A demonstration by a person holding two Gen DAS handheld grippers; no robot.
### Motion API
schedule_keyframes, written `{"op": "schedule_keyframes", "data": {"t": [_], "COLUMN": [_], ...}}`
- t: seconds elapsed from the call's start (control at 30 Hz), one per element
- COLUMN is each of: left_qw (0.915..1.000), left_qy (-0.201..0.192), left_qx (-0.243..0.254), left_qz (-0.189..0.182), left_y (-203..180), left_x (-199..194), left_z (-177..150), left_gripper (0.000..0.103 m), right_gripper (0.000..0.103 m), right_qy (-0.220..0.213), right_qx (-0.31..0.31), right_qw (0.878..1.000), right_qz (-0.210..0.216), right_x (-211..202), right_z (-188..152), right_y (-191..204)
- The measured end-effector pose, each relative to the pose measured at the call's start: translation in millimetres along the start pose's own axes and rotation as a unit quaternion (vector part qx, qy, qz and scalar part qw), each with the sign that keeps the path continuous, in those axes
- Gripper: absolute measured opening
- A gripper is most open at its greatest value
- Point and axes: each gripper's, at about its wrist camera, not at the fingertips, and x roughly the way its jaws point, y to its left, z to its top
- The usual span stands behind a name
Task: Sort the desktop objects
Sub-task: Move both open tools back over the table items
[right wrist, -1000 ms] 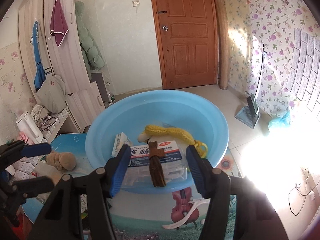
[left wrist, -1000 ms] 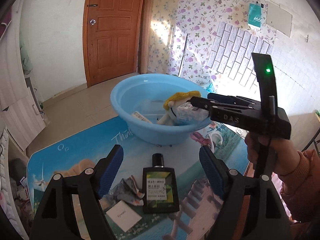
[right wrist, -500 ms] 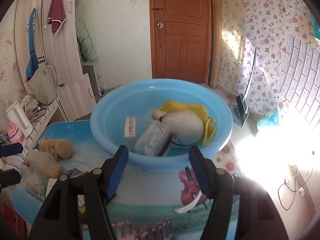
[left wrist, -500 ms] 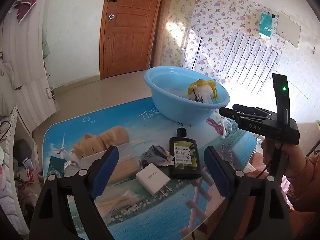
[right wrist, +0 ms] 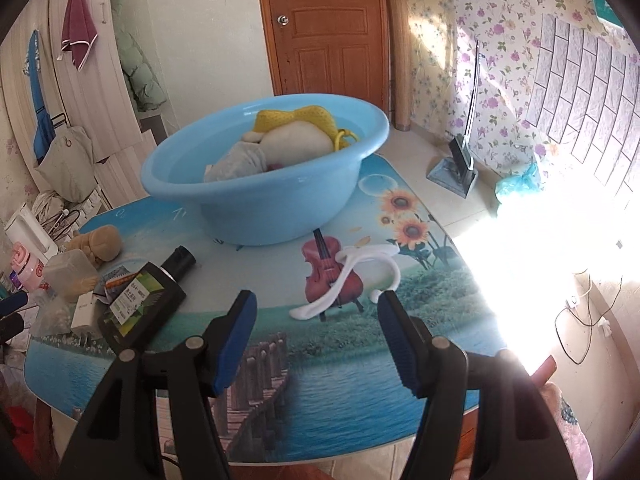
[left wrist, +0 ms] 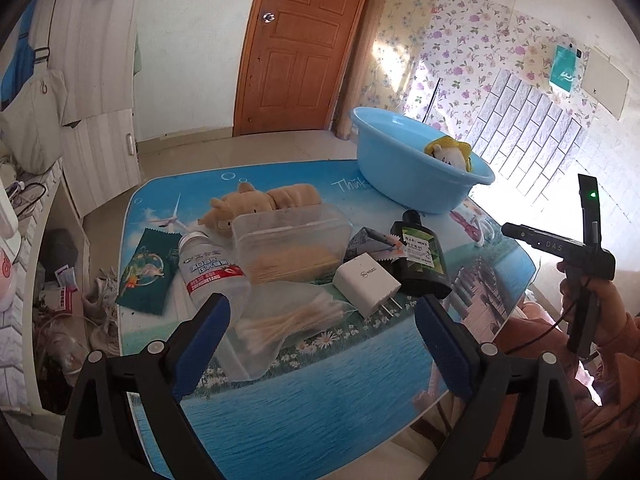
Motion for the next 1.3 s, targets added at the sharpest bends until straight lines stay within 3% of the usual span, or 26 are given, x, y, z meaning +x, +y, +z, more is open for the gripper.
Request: {"op": "schedule_keyframes", "data": {"t": [0.1,0.2,0.6,0.87,1.03,1.2,1.3], "left_qw": [0.9999,0.9998,0.9968,0.9958,0.9974,0.9974,0.9967], "left_qy": [-0.001,0.004,0.020,0.034,0.033,0.039,0.047], "left_qx": [0.004,-0.005,0.007,0.000,-0.009,0.005,0.019], "left_qz": [0.012,0.019,0.076,0.086,0.063,0.060,0.063], "left_y": [5.7,18.6,84.0,114.0,124.0,123.2,117.5], "left_x": [-5.9,-6.5,6.3,30.4,35.2,42.4,49.0], "left_z": [-1.1,-2.5,6.4,9.7,10.0,11.9,12.0], "left_gripper": [0.098,0.099,0.099,0.098,0.096,0.071,0.069], "right_gripper": [0.063,0.072,0.072,0.073,0.077,0.077,0.077], "right_qy": [-0.001,0.002,0.012,0.018,0.026,0.031,0.032], "right_qx": [0.010,0.024,0.028,0.032,0.034,0.032,0.028], "right_qw": [1.000,1.000,0.999,0.998,0.998,0.997,0.997], "right_qz": [-0.010,-0.018,-0.030,-0.045,-0.052,-0.059,-0.063], "right_x": [3.9,9.4,15.7,21.6,28.2,35.6,38.7], "right_z": [0.9,-0.4,3.9,7.3,9.4,12.6,15.0], "right_y": [-4.7,-8.8,-13.2,-18.9,-21.4,-19.6,-18.5]}}
